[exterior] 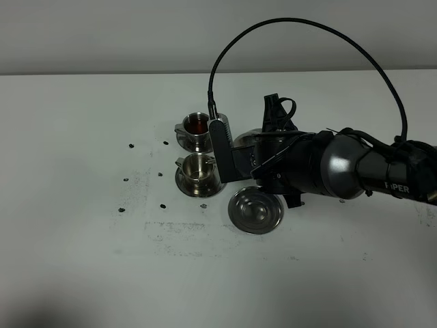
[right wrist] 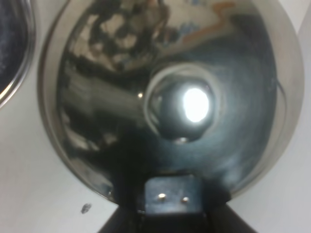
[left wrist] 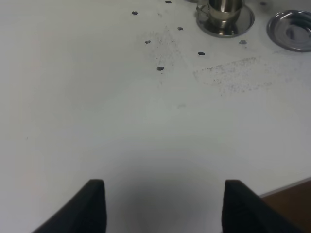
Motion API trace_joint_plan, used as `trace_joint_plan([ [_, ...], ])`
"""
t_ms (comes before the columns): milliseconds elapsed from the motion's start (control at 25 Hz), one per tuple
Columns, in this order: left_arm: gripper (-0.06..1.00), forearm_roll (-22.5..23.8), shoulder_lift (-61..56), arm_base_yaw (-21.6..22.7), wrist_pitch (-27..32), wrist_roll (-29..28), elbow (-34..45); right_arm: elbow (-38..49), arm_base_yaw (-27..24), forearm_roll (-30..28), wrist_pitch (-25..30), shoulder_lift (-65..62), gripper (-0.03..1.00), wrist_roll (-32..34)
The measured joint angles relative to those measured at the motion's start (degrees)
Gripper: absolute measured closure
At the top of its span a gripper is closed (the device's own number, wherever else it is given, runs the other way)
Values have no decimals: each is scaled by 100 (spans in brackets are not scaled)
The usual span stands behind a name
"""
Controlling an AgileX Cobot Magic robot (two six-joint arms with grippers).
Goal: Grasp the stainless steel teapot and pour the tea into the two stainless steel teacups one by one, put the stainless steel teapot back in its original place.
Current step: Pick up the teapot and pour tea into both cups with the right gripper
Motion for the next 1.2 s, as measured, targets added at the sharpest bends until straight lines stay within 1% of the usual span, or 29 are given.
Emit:
trace_joint_plan([
  [320, 42, 0, 0, 0, 0, 0, 0, 0, 46, -261, 13, 0, 76, 7],
  [1200, 42, 0, 0, 0, 0, 0, 0, 18, 94, -671, 23, 0, 76, 11],
])
